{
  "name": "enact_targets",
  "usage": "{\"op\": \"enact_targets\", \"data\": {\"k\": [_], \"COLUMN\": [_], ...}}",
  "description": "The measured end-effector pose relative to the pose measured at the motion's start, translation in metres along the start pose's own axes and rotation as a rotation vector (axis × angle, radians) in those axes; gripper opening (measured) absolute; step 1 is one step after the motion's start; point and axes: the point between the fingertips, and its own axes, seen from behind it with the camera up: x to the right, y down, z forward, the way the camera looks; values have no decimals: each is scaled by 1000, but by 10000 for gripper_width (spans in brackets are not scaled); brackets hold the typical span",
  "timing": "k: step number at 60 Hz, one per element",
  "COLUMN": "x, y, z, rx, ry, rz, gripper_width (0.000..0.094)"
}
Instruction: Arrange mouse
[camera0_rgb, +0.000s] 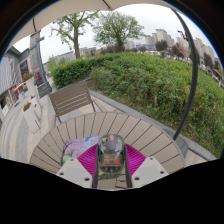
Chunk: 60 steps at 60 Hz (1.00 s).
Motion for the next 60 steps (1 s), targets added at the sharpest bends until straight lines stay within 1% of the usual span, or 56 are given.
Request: {"op": "enact_targets", "data": {"k": [6,8,13,17,21,22,24,25,26,28,29,31,34,38,45,53,60], "x": [-58,-73,-95,-98,-101,-101,-101,-100,-98,-93,-90,-86,-85,-89,-107,-123,-135], "y": [8,19,55,82,95,93,95,97,99,101,101,98,96,103,114,122,132], "z": [54,73,116,133,138,137,134,133,131,125,119,105,80,40,-40,-125,-172], "rx": [-25,-35,-87,-118,-129,-112,-114,-125,-138,-159,-164,-168,-184,-239,-289,-288,-288], "ry": [-8,-6,33,78,91,98,113,121,132,166,182,211,232,243,233,241,245], "rz": [11,10,-13,-43,-30,-30,-38,-41,-42,-42,-40,-26,-12,-19,-50,-82,-44], "gripper_width": [393,396,397,398,446,457,490,529,597,779,869,828,849,844,840,837,837]}}
